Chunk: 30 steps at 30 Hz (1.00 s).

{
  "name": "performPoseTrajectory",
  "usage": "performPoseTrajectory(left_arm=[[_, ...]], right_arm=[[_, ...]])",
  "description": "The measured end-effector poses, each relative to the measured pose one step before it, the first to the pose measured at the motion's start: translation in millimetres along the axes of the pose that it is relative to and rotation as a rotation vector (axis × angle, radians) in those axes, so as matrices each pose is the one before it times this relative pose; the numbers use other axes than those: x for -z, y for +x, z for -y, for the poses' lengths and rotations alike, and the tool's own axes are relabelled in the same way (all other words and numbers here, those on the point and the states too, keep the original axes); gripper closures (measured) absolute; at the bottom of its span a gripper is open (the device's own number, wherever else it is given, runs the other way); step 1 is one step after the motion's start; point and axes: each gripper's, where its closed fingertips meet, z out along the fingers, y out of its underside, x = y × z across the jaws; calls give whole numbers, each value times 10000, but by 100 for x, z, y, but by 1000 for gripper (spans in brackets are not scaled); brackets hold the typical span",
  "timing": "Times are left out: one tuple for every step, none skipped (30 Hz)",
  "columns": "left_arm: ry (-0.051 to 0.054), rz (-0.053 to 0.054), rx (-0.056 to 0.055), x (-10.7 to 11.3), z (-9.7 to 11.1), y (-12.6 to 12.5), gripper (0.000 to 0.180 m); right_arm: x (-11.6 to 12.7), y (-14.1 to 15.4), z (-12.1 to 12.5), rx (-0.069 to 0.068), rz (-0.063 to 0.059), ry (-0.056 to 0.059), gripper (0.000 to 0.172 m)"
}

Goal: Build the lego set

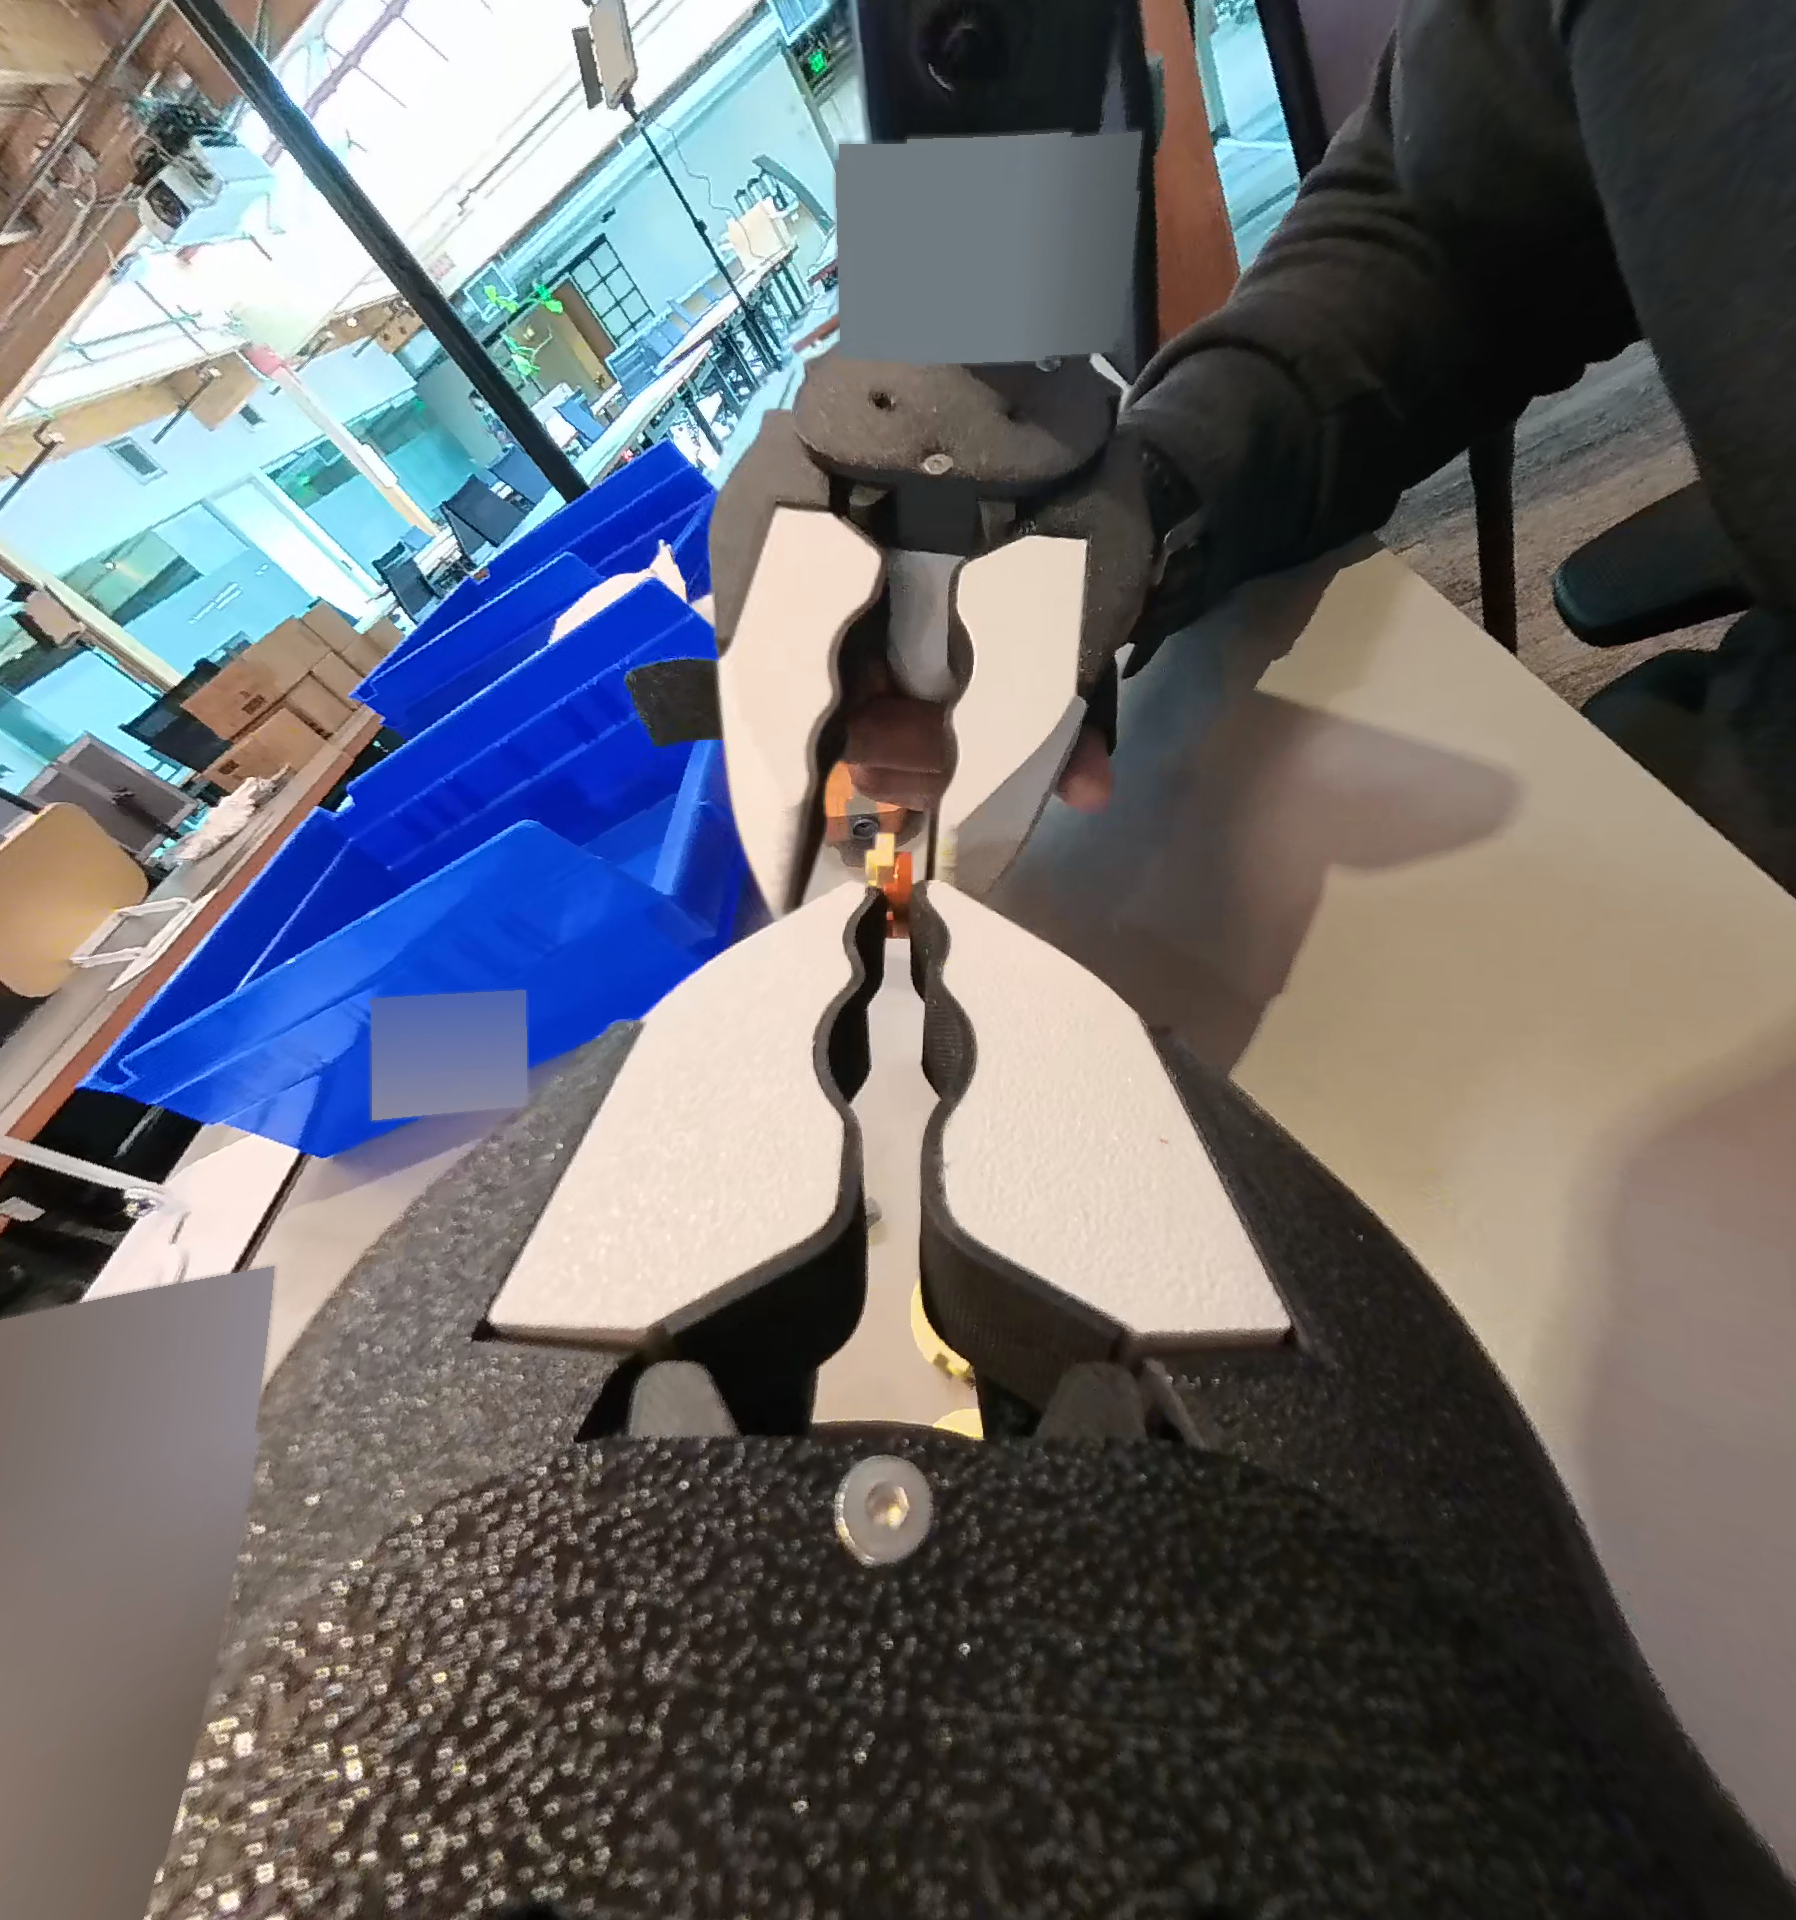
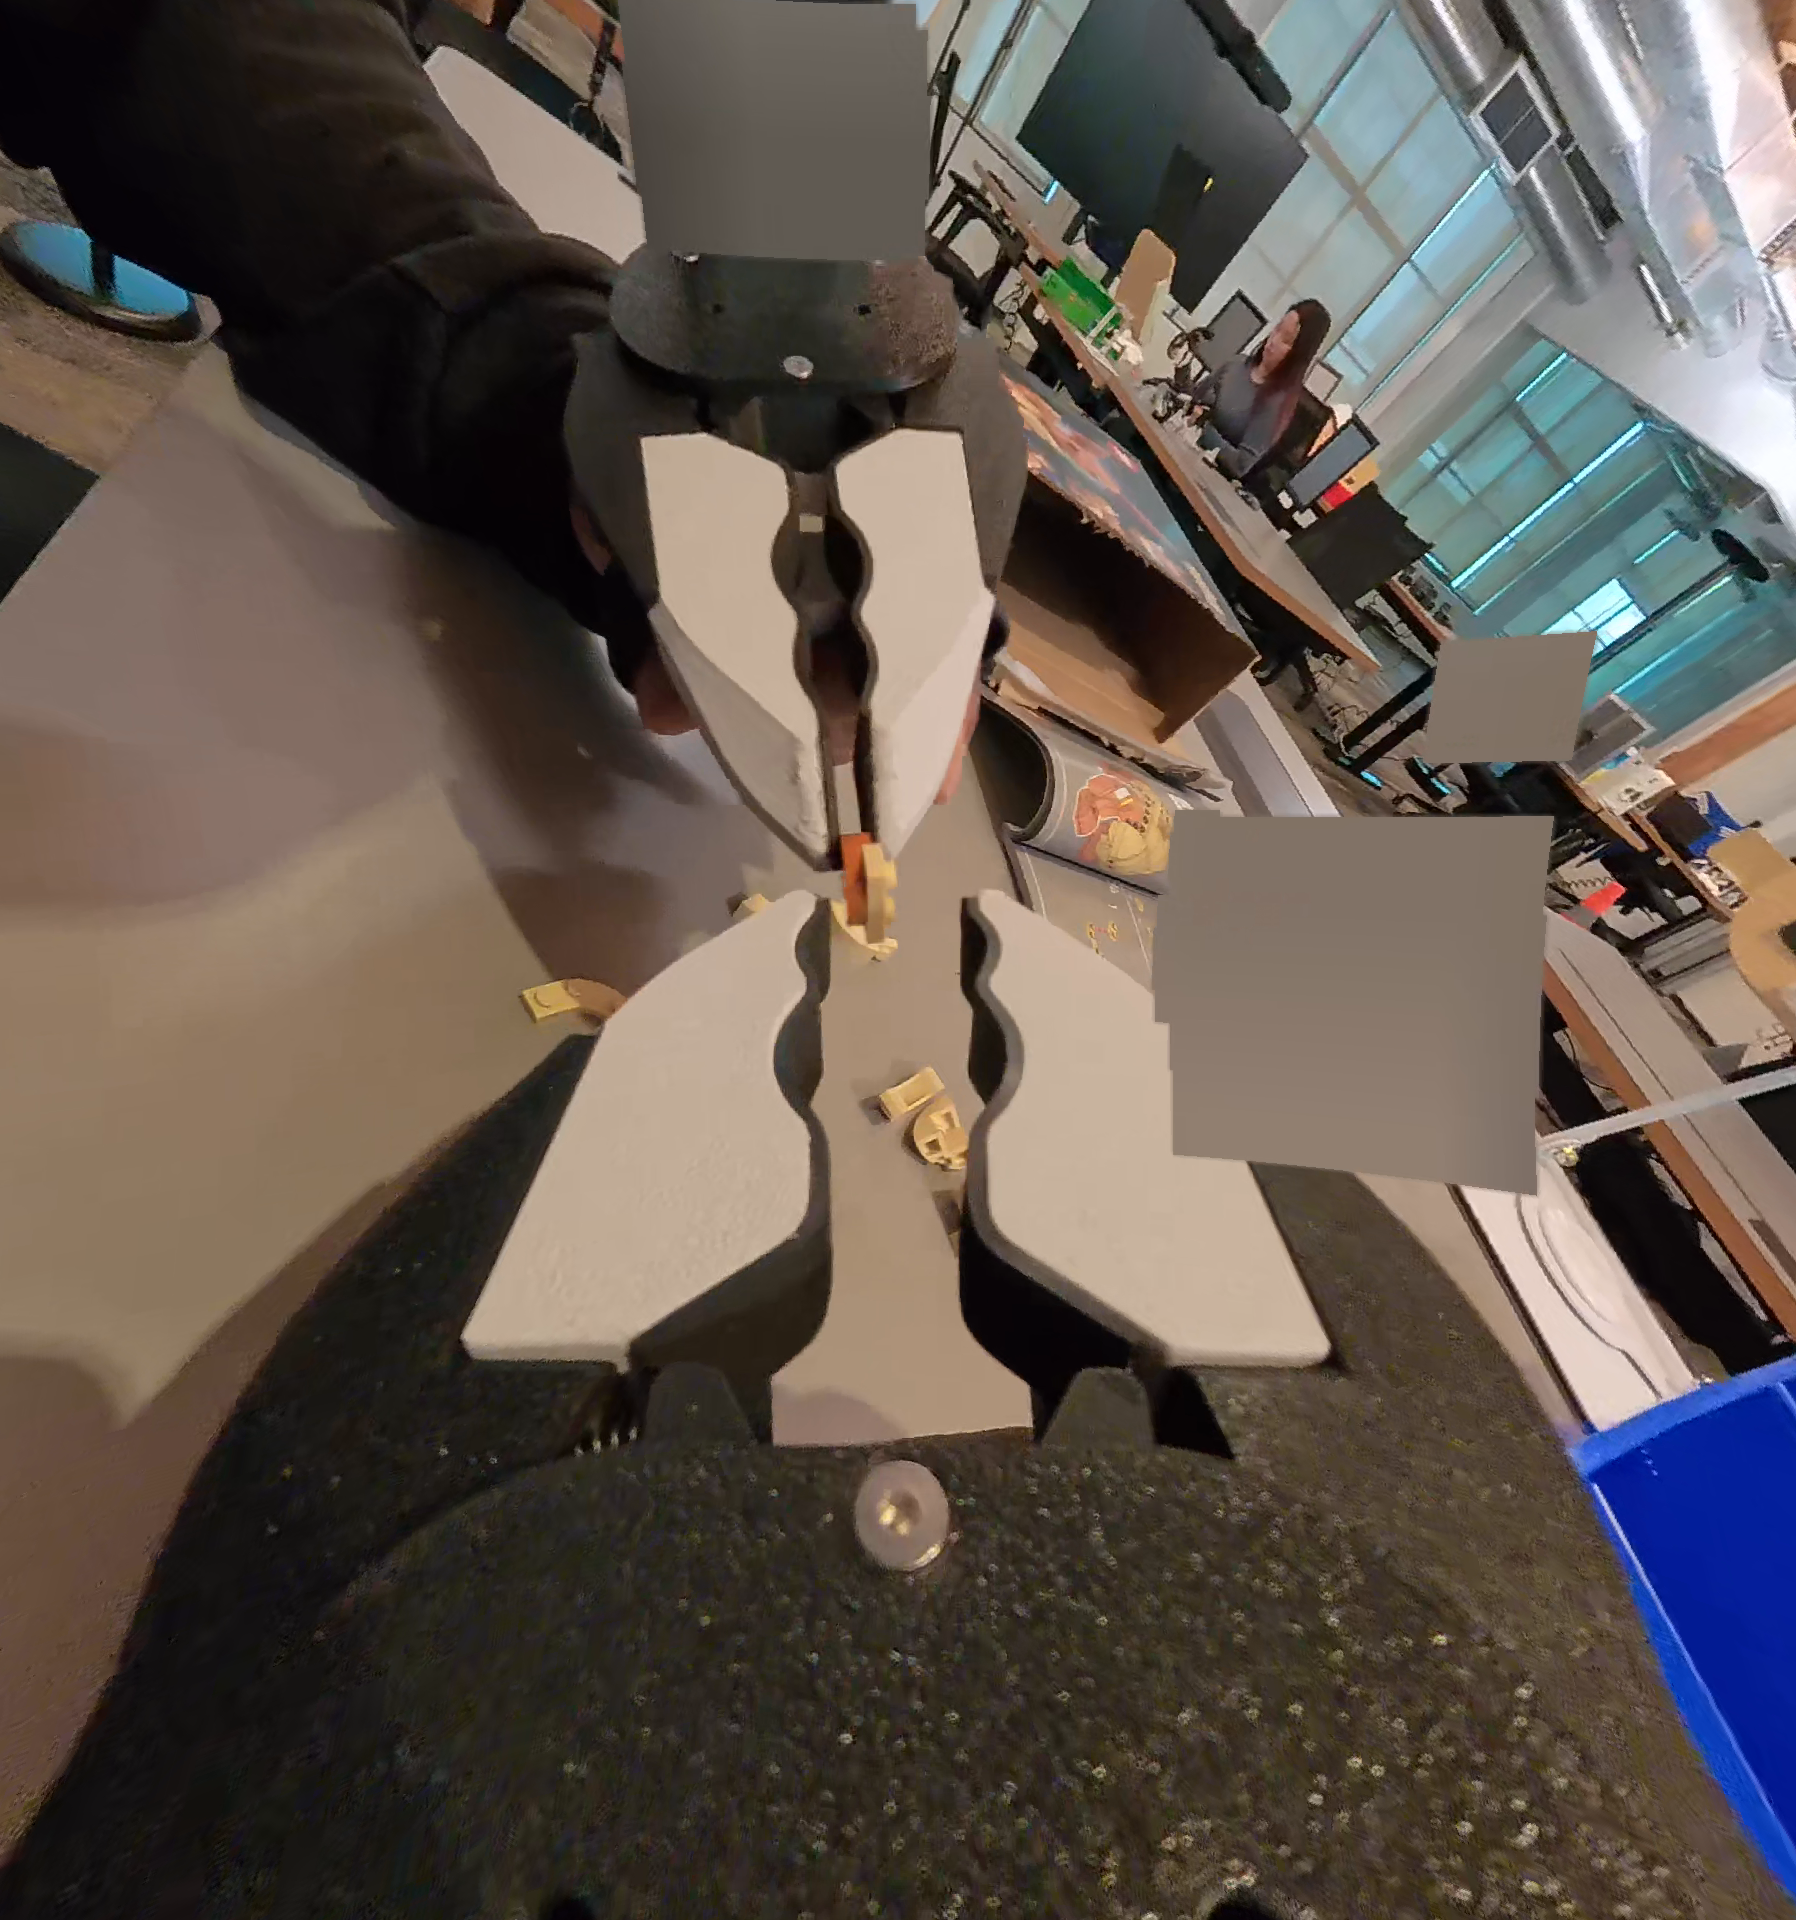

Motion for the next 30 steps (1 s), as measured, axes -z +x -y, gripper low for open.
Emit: performPoseTrajectory(left_arm=[[-48, 28, -5, 21, -75, -65, 176], [-87, 19, -27, 1, -136, -48, 176], [-86, 10, -39, -24, -137, -17, 176], [-65, -1, -24, -39, -102, 19, 176], [-35, -12, -6, -50, -43, 44, 176], [-11, 2, -1, 3, -9, -16, 176], [-25, -49, -6, -5, -40, 56, 176], [39, -63, -13, -27, 49, 131, 176], [90, -12, 10, -16, 172, 73, 176], [23, 4, 30, -31, 100, 7, 176], [-22, -49, 3, -21, 3, 63, 176], [-27, -45, -31, -26, -46, 99, 176], [-41, -30, -46, -39, -87, 100, 176], [-51, -61, -47, -56, -99, 148, 176], [-53, -31, -33, -52, -107, 89, 176], [-38, -2, -15, -42, -80, 26, 176], [7, 15, 16, 0, -12, -20, 176], [14, -30, 36, 5, 15, 8, 176], [39, -4, 5, 27, 70, 6, 176], [41, 29, -14, 25, 80, -38, 176], [15, 4, -23, 32, 65, -8, 176], [-16, -10, -50, 22, -9, 20, 176], [-15, 38, -47, 10, -26, -36, 176], [-14, 5, 0, 10, -26, -19, 176], [6, -12, 25, 3, -20, -7, 176], [13, 7, 29, 14, -5, -32, 176], [-23, 18, 13, -1, -74, -54, 176], [-28, 15, -7, -2, -89, -42, 176], [0, 17, 0, 7, -58, -52, 176], [0, 3, 13, 3, -44, -25, 176]], right_arm=[[15, -83, 65, 117, -18, 36, 151], [12, -84, 99, 117, -14, 44, 152], [-23, -34, 47, 92, -40, 6, 153], [-29, -88, 32, 100, -7, -10, 156], [-36, -163, -14, 129, 45, -16, 161], [-31, -3, -57, 98, -67, -32, 163], [17, -61, -17, 72, 25, -8, 163], [98, -106, 92, 43, 105, 77, 164], [104, -6, 109, -8, 62, 68, 164], [60, -17, 30, 4, 36, -8, 164], [29, -64, -11, 72, 29, -59, 164], [-2, -94, -52, 98, 28, -108, 164], [-4, -125, -89, 115, 29, -130, 164], [-3, -120, -110, 129, 24, -138, 164], [-17, -78, -95, 84, 4, -119, 164], [-5, -20, -71, -2, -14, -76, 164], [-17, 7, -19, -36, -18, -31, 164], [0, 9, 28, -36, 4, -6, 164], [20, 12, 63, -45, 10, 37, 164], [19, 47, 75, -66, -14, 51, 164], [2, -6, 53, -58, 13, 29, 164], [-20, -2, -1, -27, 8, 15, 164], [-34, 31, -15, -32, -29, 26, 164], [-20, 3, -23, -64, 9, 18, 164], [-20, 10, -1, -55, -3, 40, 164], [-29, 39, -24, -65, -11, 22, 164], [-51, 32, -67, -55, -16, -5, 164], [-60, 40, -64, -50, -23, 4, 164], [-32, 29, -40, -66, -23, 10, 164], [-32, 24, -28, -57, -18, -7, 164]])
